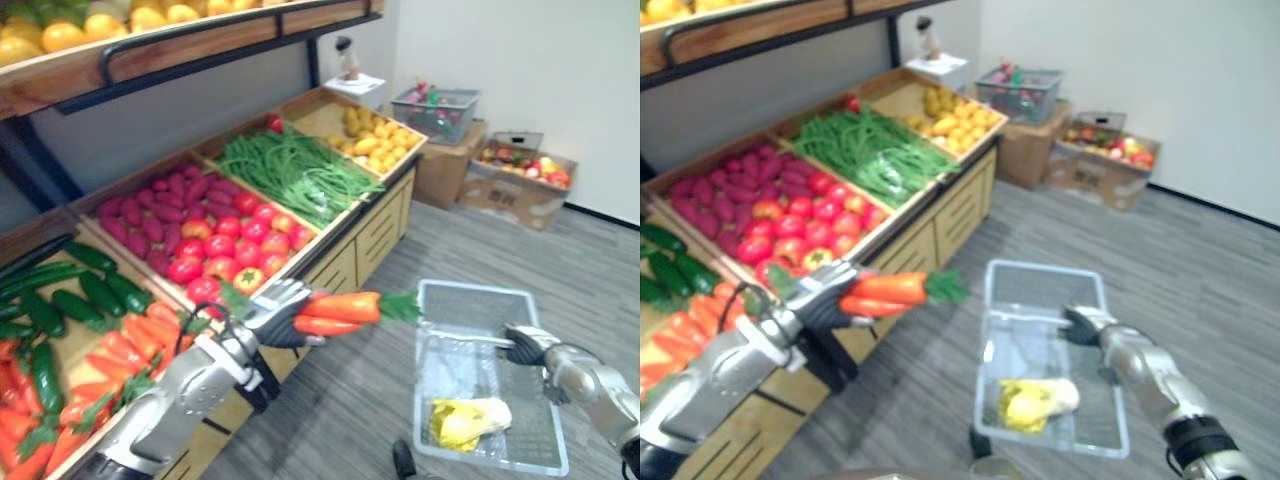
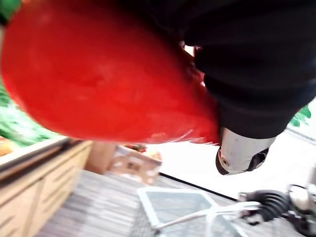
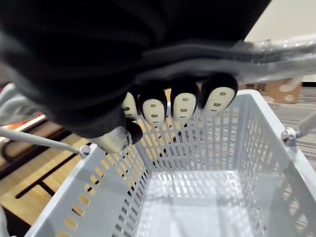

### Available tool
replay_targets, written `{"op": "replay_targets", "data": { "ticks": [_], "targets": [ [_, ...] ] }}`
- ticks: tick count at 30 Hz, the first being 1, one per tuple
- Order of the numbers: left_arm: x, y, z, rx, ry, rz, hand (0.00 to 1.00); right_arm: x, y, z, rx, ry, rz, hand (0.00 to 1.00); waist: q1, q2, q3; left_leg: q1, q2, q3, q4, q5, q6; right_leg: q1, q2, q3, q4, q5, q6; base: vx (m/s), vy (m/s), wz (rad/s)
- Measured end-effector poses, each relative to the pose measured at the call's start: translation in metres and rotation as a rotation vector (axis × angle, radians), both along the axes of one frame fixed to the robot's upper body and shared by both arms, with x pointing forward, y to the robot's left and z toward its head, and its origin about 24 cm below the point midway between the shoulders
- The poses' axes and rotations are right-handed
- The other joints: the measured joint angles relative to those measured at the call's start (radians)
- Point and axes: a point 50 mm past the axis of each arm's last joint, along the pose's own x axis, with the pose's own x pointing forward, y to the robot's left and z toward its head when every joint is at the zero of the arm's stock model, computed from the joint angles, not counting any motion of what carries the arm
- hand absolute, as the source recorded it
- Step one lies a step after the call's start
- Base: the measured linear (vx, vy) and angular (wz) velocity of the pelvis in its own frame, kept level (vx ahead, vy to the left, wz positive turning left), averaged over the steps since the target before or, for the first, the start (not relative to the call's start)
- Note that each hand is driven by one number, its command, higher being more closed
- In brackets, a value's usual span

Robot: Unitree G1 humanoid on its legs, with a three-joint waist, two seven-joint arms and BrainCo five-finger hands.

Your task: Pick vegetable in the basket

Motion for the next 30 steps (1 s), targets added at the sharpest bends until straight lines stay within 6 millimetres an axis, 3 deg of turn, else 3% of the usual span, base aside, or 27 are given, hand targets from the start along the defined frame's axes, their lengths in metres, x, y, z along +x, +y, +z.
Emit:
{"op": "replay_targets", "data": {
  "ticks": [3, 9, 17, 22, 30],
  "targets": [
    [-0.002, -0.025, 0.003, -0.051, -0.011, -0.102, 1.00, 0.011, 0.017, 0.013, 0.059, -0.033, 0.058, 1.00, -0.002, 0.018, -0.001, 0.000, 0.052, 0.028, 0.086, -0.045, -0.015, 0.000, 0.029, 0.013, 0.015, 0.004, -0.006, -0.03, -0.030, -0.30],
    [-0.014, -0.060, -0.007, -0.117, 0.048, -0.237, 1.00, 0.030, 0.044, 0.037, 0.105, -0.086, 0.158, 1.00, -0.004, 0.026, -0.004, -0.001, 0.107, 0.072, 0.183, -0.096, -0.026, -0.002, 0.054, 0.040, 0.019, 0.004, -0.007, -0.05, 0.001, -0.17],
    [-0.025, -0.083, -0.013, -0.147, 0.101, -0.329, 1.00, 0.048, 0.057, 0.060, 0.131, -0.158, 0.171, 1.00, -0.005, 0.029, -0.004, -0.016, 0.124, 0.092, 0.230, -0.121, -0.028, -0.024, 0.056, 0.051, 0.034, 0.003, -0.007, -0.03, 0.006, -0.05],
    [-0.031, -0.098, -0.016, -0.182, 0.133, -0.373, 1.00, 0.053, 0.070, 0.063, 0.193, -0.176, 0.165, 1.00, -0.004, 0.028, -0.004, -0.022, 0.136, 0.093, 0.245, -0.123, -0.028, -0.024, 0.056, 0.043, 0.037, 0.003, -0.008, -0.01, -0.007, 0.04],
    [-0.015, -0.120, -0.047, -0.189, 0.252, -0.292, 1.00, 0.063, 0.096, 0.075, 0.299, -0.210, 0.178, 1.00, -0.006, 0.018, 0.003, -0.045, 0.153, 0.073, 0.267, -0.130, -0.033, -0.034, 0.059, 0.022, 0.053, -0.005, -0.018, -0.02, -0.010, 0.06]
  ]
}}
